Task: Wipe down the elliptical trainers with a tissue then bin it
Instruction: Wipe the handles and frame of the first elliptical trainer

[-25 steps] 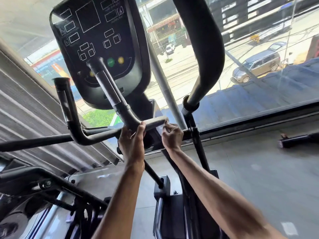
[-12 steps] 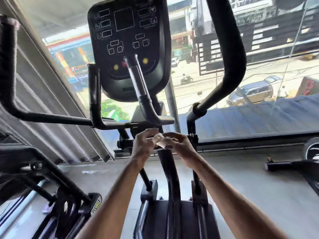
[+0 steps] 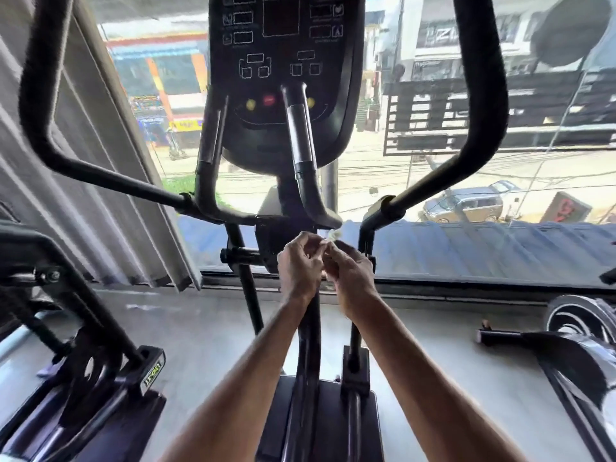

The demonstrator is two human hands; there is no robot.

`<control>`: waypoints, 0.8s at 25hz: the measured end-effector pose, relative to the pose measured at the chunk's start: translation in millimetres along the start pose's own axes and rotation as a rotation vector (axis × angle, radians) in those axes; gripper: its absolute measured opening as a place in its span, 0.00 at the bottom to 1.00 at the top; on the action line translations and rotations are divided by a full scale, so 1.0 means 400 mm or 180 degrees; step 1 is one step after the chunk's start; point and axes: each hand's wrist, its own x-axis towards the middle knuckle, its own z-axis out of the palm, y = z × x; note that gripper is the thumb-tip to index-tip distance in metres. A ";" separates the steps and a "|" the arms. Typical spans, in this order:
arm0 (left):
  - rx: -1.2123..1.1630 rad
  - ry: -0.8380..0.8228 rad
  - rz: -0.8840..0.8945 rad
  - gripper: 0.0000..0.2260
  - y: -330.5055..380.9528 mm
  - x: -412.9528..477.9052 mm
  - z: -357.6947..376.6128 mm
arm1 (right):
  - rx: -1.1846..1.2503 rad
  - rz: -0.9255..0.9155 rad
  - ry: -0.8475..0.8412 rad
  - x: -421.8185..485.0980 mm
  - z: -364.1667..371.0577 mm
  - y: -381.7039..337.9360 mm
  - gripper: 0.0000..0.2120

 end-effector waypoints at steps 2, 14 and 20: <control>0.0143 -0.0281 0.0154 0.04 -0.010 0.006 -0.015 | 0.0348 0.0003 -0.0049 0.008 -0.004 -0.003 0.18; -0.0355 0.0087 -0.0190 0.15 -0.006 0.088 -0.043 | 0.0561 -0.0652 0.1000 0.171 -0.039 0.022 0.09; -0.1403 -0.0512 -0.0031 0.10 -0.012 0.154 -0.004 | -0.0054 -0.1304 0.0954 0.323 -0.046 0.159 0.12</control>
